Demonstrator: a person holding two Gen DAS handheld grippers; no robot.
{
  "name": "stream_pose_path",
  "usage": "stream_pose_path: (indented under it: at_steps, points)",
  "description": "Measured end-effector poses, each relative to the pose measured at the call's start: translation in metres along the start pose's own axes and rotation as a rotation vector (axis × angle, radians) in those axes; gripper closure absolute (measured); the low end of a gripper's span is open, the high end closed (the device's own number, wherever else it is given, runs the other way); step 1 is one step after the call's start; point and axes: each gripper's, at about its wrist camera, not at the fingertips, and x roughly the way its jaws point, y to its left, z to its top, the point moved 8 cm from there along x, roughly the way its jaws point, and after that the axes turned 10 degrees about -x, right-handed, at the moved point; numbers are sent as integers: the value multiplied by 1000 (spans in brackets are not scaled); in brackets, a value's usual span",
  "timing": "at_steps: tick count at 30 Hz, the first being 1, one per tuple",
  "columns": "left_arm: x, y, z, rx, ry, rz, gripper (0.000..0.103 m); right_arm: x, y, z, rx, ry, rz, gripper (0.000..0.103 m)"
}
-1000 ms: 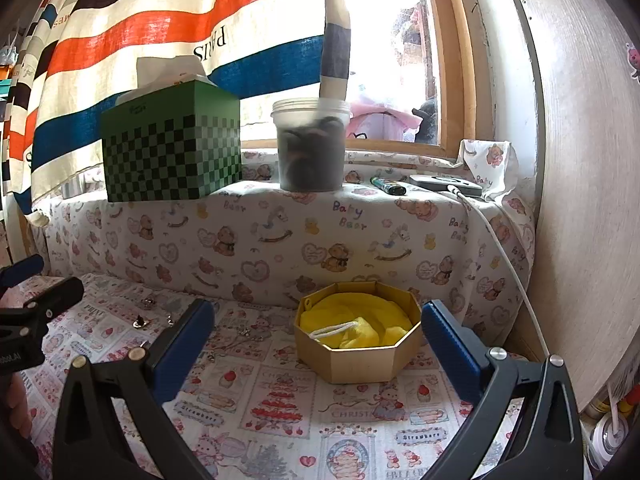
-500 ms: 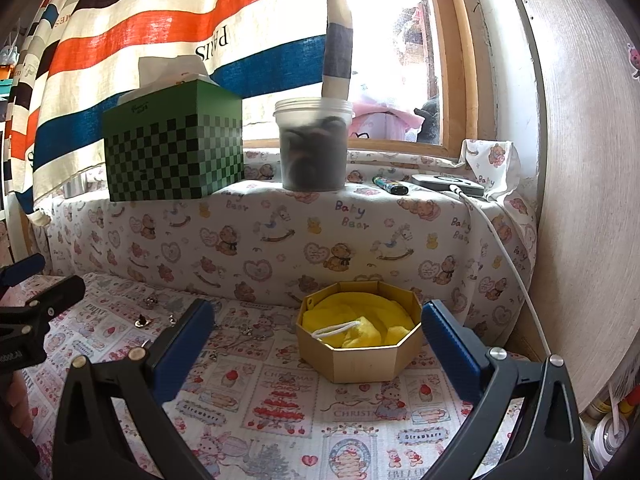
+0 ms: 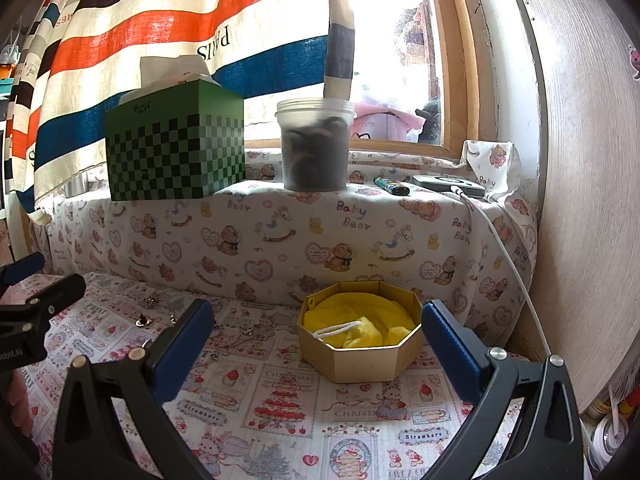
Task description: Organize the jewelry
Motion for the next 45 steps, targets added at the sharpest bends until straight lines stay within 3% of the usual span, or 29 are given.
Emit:
stream_pose_path:
  at_steps: [19,31,36,38,41,45]
  points:
    - [-1,1,0,-2,-3,2,0,0,0,0,-2,-7,-2,0]
    - [0,2,0,-2,-2,7,0,4,3,-4,-19,37,13,0]
    - [0,3,0,-3,-2,7,0,2,2,-5,-12,31,-2,0]
    - [1,4,-1,-5,5,5,0,1,-3,-6,-5,37,-45,0]
    - [4,18,-3,-52,28,83,0,-5,-15,-7,31,36,-134,0]
    - [14,37,-7,-139,97,72,0,-7,-7,-7,22,42,-74,0]
